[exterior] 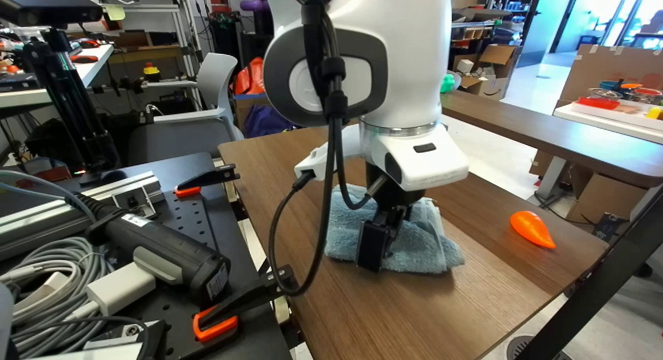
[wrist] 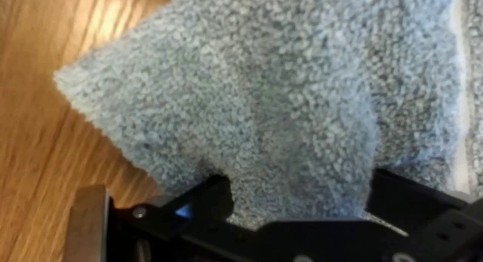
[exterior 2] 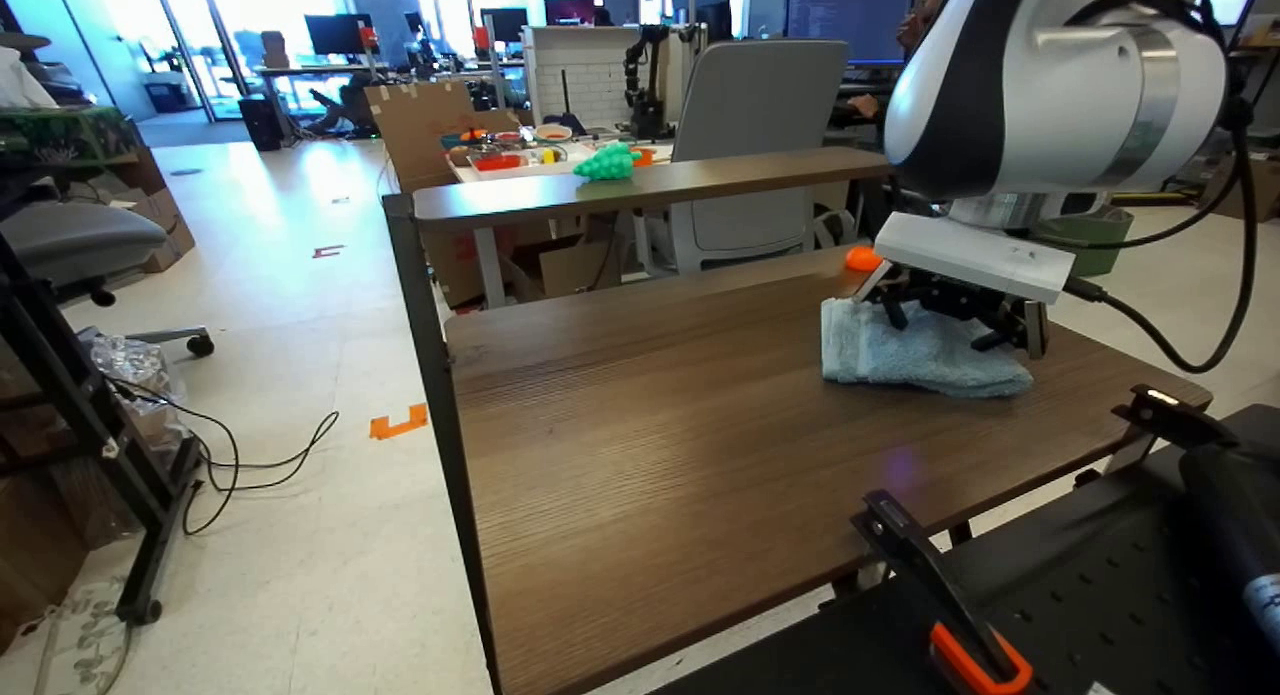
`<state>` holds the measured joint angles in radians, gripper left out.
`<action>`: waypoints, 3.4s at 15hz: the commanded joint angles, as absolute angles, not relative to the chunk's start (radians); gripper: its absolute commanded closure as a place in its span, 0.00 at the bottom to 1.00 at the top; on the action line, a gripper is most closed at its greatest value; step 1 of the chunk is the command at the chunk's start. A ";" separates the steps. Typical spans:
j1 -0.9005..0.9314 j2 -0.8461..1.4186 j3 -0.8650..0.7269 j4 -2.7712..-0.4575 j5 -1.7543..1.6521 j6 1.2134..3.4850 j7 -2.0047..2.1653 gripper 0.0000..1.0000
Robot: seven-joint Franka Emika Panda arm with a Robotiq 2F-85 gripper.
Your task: Clean up on the table
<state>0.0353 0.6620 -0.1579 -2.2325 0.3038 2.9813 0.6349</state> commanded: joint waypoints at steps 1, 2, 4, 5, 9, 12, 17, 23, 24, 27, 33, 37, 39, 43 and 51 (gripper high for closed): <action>0.049 0.809 -0.244 -2.076 0.333 2.965 0.719 0.00; 0.050 0.833 -0.262 -2.042 0.333 2.953 0.751 0.00; 0.051 0.843 -0.287 -2.015 0.325 2.926 0.802 0.00; 0.046 0.840 -0.286 -2.013 0.318 2.922 0.812 0.00; 0.081 0.745 -0.292 -2.161 0.250 2.984 0.732 0.00; 0.114 0.659 -0.315 -2.312 0.194 3.061 0.615 0.00; 0.074 0.462 -0.324 -2.575 0.127 3.158 0.324 0.00; 0.009 0.357 -0.189 -2.674 0.105 3.154 0.155 0.00; -0.002 0.371 -0.140 -2.665 0.111 3.126 0.155 0.00; 0.017 0.436 -0.079 -2.632 0.120 3.086 0.176 0.00; -0.011 0.453 -0.045 -2.582 0.144 3.033 0.198 0.00; -0.207 0.464 0.181 -2.555 0.261 3.044 0.156 0.00; -0.305 0.494 0.307 -2.534 0.337 3.058 0.131 0.00; -0.429 0.563 0.470 -2.495 0.415 3.059 0.087 0.00; -0.596 0.304 0.639 -2.637 0.451 3.061 0.107 0.00</action>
